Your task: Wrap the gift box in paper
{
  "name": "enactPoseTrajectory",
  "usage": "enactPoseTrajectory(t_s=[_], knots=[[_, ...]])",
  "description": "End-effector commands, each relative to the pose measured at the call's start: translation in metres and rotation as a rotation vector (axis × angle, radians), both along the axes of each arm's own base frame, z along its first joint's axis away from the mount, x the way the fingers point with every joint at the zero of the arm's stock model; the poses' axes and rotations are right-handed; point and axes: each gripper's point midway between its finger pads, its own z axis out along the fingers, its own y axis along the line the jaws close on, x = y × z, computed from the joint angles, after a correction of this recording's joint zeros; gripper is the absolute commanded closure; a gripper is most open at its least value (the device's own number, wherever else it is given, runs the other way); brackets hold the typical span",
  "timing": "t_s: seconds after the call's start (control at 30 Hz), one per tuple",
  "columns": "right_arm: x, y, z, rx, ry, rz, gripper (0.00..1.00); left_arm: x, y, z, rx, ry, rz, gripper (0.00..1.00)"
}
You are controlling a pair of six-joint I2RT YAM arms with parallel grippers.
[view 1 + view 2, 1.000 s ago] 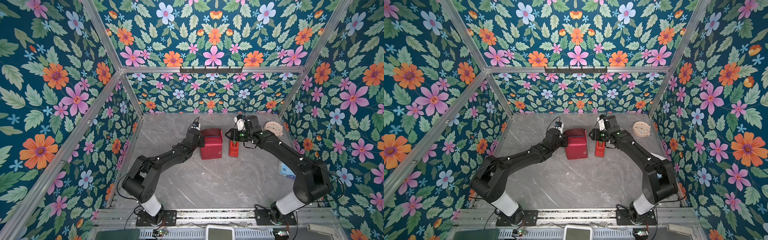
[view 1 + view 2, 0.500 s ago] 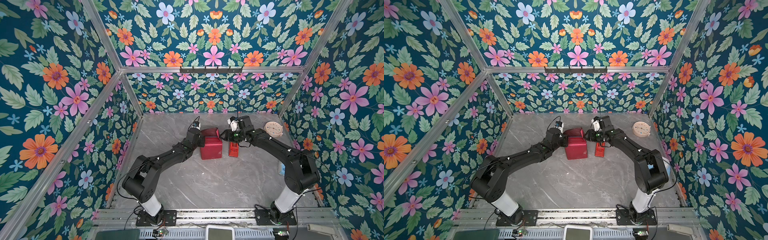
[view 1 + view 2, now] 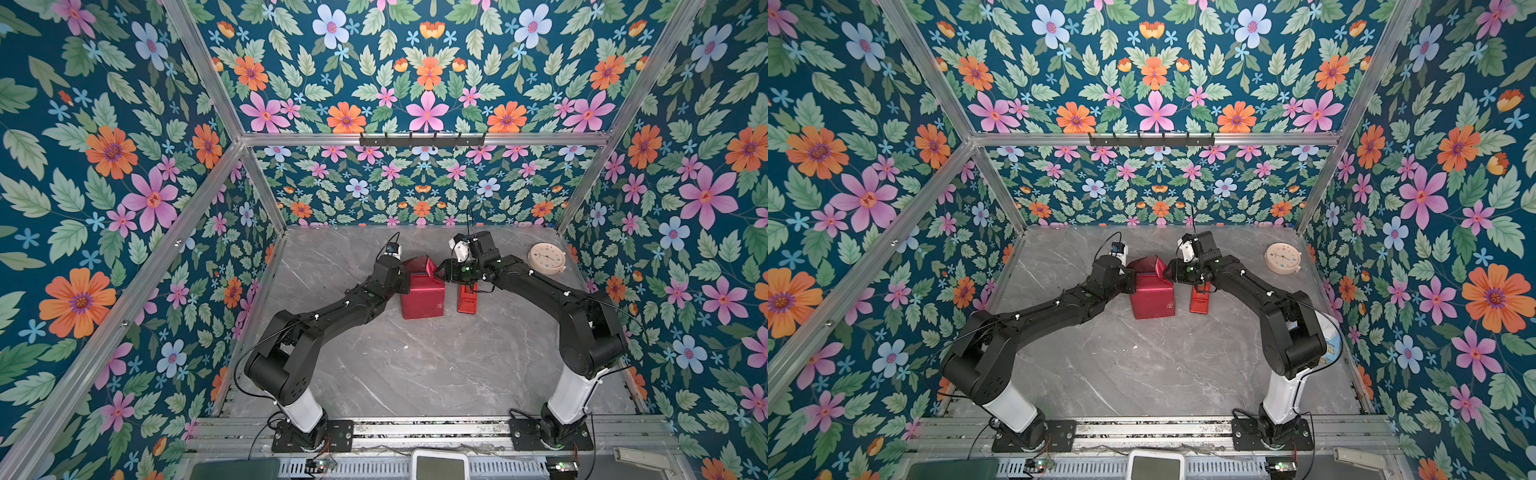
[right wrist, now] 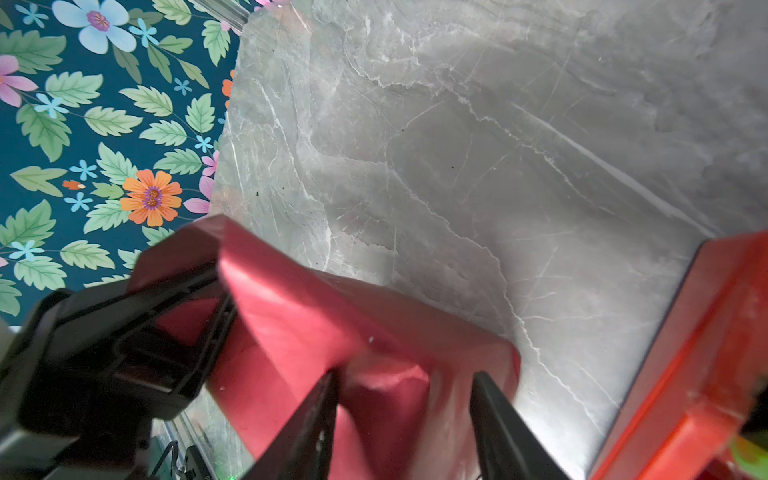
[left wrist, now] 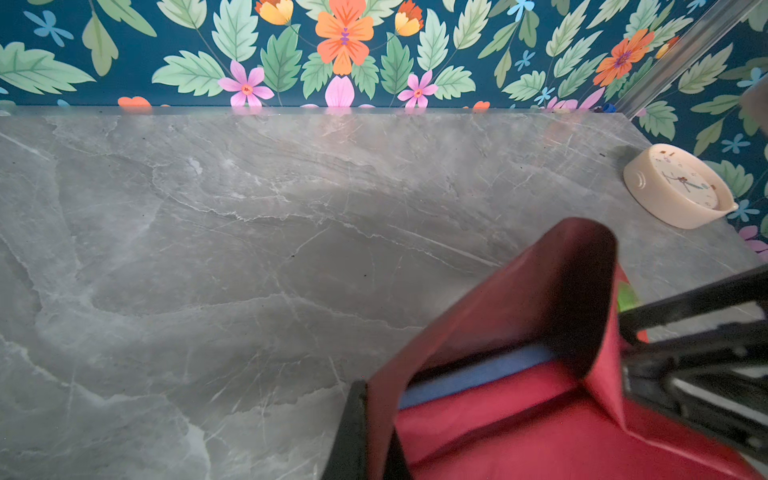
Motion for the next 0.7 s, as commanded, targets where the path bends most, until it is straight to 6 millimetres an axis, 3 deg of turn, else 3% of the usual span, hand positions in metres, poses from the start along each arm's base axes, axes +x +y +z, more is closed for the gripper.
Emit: enactPoseTrajectory(t_s=[0.0, 0.27, 0.5, 0.67], knots=[[0.004, -0.001, -0.004, -0.006, -0.008, -0.013, 0.46, -0.002, -0.003, -0.005, -0.001, 0.022, -0.015, 1.00], [0.004, -0.008, -0.023, -0.026, 0.005, -0.059, 0.46, -0.002, -0.007, -0.002, -0.019, 0.019, -0.028, 1.00], [0.010, 0.004, -0.007, 0.070, -0.011, -0.062, 0.45, -0.002, -0.007, -0.003, -0.017, 0.020, -0.027, 0.98], [0.013, 0.005, -0.010, 0.075, -0.006, -0.068, 0.44, -0.003, -0.006, -0.002, -0.017, 0.018, -0.027, 0.98]])
